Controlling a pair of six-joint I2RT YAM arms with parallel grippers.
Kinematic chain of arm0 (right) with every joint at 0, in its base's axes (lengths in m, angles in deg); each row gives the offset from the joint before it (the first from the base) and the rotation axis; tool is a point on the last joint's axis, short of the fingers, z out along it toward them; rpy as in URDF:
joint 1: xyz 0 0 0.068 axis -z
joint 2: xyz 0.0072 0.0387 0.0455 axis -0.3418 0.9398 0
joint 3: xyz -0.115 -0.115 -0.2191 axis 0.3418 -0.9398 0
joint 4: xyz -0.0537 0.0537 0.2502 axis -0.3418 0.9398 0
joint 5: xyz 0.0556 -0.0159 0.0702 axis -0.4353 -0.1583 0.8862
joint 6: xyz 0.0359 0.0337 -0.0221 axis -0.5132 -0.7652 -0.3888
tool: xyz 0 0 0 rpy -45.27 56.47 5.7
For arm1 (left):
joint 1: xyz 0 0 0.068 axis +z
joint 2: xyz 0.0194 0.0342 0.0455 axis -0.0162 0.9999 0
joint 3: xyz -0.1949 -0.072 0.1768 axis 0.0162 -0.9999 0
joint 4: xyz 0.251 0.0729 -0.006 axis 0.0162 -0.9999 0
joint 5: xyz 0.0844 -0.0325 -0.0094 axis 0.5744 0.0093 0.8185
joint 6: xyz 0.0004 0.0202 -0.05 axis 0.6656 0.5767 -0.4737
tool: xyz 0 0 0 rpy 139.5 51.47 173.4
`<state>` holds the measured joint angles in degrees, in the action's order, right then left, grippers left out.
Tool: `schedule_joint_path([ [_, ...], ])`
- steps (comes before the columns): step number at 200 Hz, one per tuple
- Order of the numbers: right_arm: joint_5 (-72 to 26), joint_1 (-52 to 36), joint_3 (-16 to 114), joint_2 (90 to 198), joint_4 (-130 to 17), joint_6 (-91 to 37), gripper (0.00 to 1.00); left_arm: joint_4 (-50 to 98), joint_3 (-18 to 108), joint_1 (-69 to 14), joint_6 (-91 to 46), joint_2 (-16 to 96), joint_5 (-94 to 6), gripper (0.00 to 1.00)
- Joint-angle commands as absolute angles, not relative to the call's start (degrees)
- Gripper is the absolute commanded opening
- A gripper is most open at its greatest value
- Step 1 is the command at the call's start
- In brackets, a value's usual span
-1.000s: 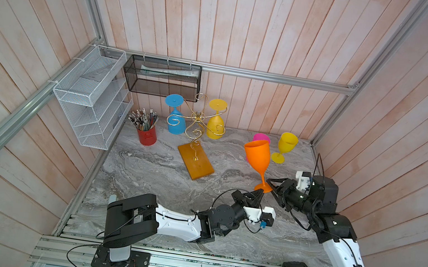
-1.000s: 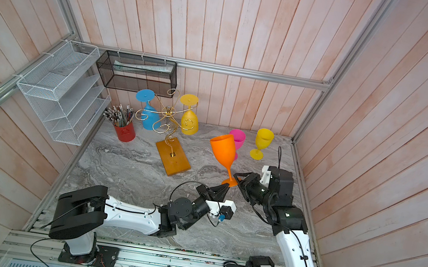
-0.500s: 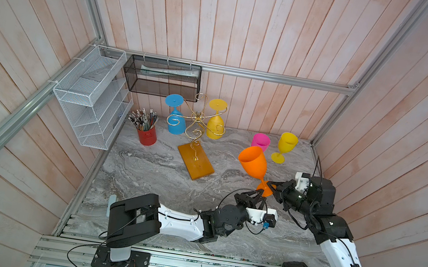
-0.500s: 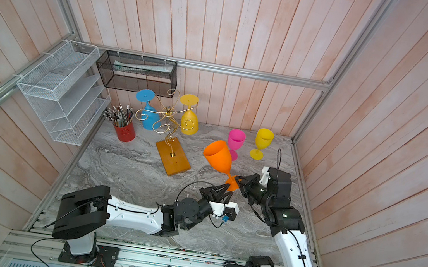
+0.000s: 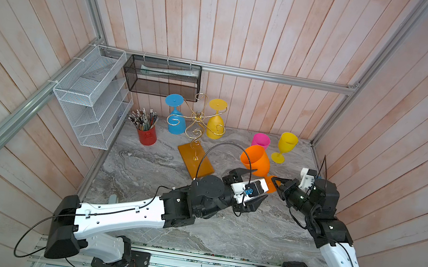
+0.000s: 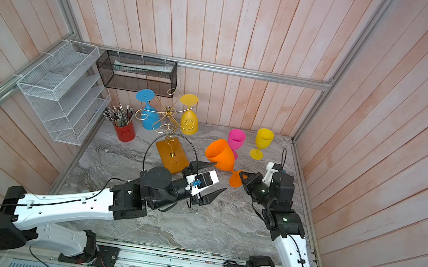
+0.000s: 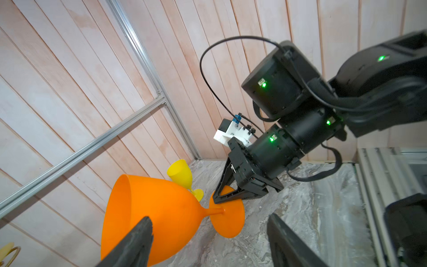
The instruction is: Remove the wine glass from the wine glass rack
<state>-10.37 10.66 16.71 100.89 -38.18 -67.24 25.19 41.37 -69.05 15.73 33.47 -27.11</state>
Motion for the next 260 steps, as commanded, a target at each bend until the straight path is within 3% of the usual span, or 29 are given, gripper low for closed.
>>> schedule_joint_path([
  [1,-11.2,10.9,15.6,99.1,-42.0,-63.0,0.0,13.5,44.7,-66.6,6.9,34.3,-36.8,0.8],
  [65,-12.4,11.0,15.1,95.6,-41.7,-58.8,0.0,9.1,51.4,-60.5,1.8,37.1,-44.8,0.76],
  [121,-11.3,10.9,14.8,96.0,-43.2,-58.7,0.0,9.0,51.9,-59.1,-0.1,38.5,-48.7,0.52],
  [150,-10.7,10.9,14.8,96.3,-44.1,-58.5,0.0,9.3,52.1,-58.6,-0.3,38.8,-48.8,0.45],
  [163,-10.6,10.9,14.7,96.3,-44.4,-58.5,0.0,9.4,52.1,-58.5,-0.1,38.8,-48.5,0.45],
  [184,-10.6,10.9,14.8,96.3,-44.5,-58.3,0.0,9.1,52.4,-58.0,0.0,38.1,-48.5,0.58],
  [215,-10.7,11.0,15.2,97.0,-44.3,-58.0,0.0,7.9,53.5,-57.4,0.6,36.5,-49.5,0.67],
  [260,-10.3,10.8,15.8,97.7,-44.8,-57.1,0.0,9.1,52.1,-53.9,-0.2,33.8,-50.8,0.69],
])
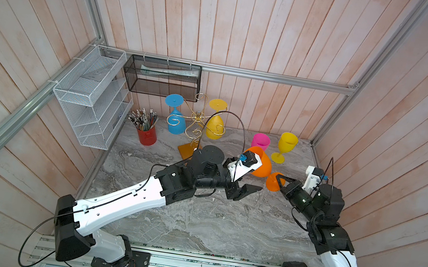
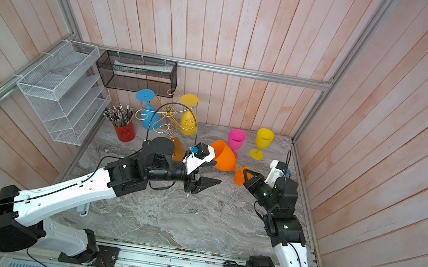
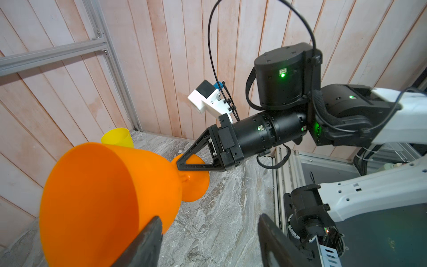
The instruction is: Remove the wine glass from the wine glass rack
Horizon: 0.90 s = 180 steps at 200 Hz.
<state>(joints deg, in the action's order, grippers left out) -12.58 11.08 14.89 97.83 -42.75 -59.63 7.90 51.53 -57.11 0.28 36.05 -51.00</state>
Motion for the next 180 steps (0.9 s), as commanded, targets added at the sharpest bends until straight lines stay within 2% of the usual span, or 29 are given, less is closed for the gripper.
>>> schedule_joint_path([
  [1,-10.3,10.8,15.8,97.7,-44.8,-57.2,0.0,9.1,52.1,-53.8,-0.2,33.8,-50.8,0.69],
  [89,-12.1,9.6,16.0,97.0,-43.9,-56.4,0.0,12.7,52.0,-50.1,-4.7,37.3,-60.3,0.68],
  [124,-12.4,9.6,15.7,97.1,-44.0,-56.5,0.0,14.5,50.8,-50.1,-6.8,37.9,-62.5,0.64],
  [159,-12.4,9.6,15.7,97.5,-44.3,-56.5,0.0,15.2,50.0,-50.2,-7.9,38.2,-63.2,0.53],
  [180,-12.4,9.6,15.8,97.6,-44.4,-56.4,0.0,15.0,50.0,-50.3,-7.9,38.8,-63.3,0.53],
])
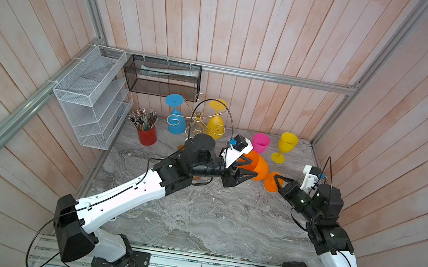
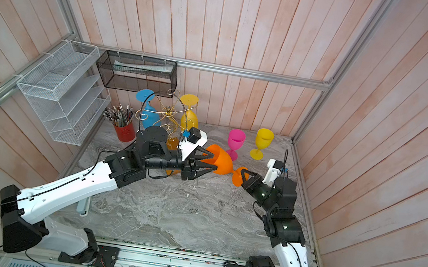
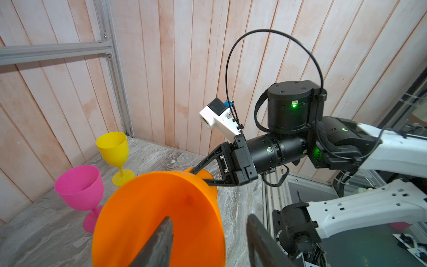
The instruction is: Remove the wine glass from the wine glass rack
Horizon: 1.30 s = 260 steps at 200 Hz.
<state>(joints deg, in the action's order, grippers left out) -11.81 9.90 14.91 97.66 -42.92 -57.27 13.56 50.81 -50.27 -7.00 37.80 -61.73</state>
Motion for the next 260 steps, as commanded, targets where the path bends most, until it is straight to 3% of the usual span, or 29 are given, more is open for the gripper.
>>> schedule_joint_path([
  [1,-12.4,9.6,15.8,97.6,-44.4,-56.4,0.0,15.0,50.0,-50.3,-7.9,38.8,-63.4,0.53],
  [66,-12.9,9.5,15.8,97.8,-44.2,-56.4,0.0,15.0,50.2,-50.8,-8.0,40.4,-64.2,0.48],
  [87,-12.9,9.5,16.0,98.0,-44.2,-56.4,0.0,14.7,50.4,-50.8,-7.7,40.7,-63.5,0.36],
  [116,-13.5,9.5,15.9,98.4,-43.7,-55.9,0.0,11.8,54.0,-50.8,-7.9,42.4,-61.6,0.0],
  [150,-16.6,9.5,17.1,99.0,-40.1,-54.0,0.0,8.7,58.1,-50.8,-8.3,44.5,-60.8,0.0],
  [170,-19.2,9.5,18.5,99.3,-37.1,-51.7,0.41,5.5,60.4,-50.8,-7.9,45.1,-59.6,0.0],
  [191,-23.6,9.5,20.3,98.8,-34.6,-49.3,0.62,1.0,63.2,-51.0,-7.5,46.2,-55.7,0.0],
  [218,-29.7,9.6,22.4,98.0,-33.3,-45.8,0.72,-7.8,69.0,-51.4,-7.0,50.0,-50.4,0.0],
  [260,-39.5,10.0,25.1,97.4,-31.6,-43.2,0.75,-19.0,78.7,-54.1,-4.7,58.4,-42.7,0.0],
])
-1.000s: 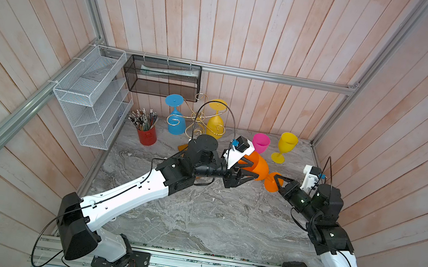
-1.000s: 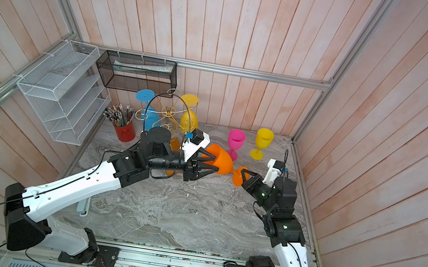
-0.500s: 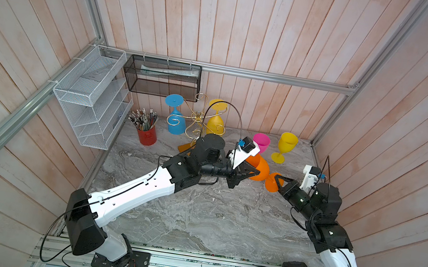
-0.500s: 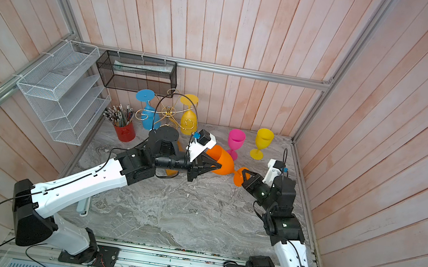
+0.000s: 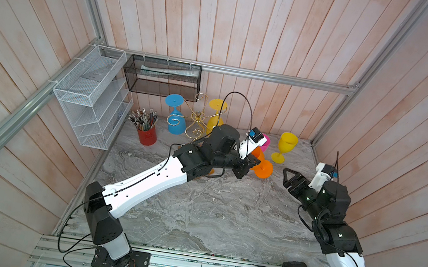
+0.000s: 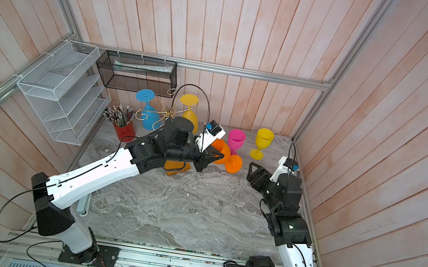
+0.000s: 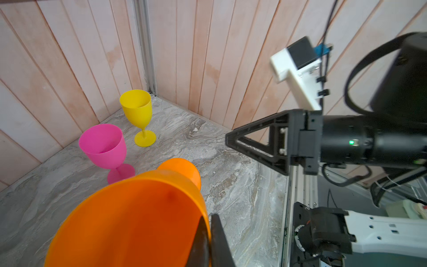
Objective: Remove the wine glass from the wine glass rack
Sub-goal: 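Carry the orange glass toward the pink glass while the right gripper withdraws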
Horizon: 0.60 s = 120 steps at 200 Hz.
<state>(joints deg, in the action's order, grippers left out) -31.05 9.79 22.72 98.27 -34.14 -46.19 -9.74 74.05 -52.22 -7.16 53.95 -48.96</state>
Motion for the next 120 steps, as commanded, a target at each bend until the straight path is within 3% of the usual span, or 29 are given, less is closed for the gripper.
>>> schedule_joint_path([
  [1,-39.8,10.1,25.1,97.4,-31.6,-43.2,0.76,-19.2,78.9,-54.2,-4.7,58.5,-42.6,0.0],
  [120,-40.5,17.1,23.8,95.6,-32.6,-47.6,0.76,-40.2,113.4,-52.1,-2.7,88.5,-37.2,0.0],
])
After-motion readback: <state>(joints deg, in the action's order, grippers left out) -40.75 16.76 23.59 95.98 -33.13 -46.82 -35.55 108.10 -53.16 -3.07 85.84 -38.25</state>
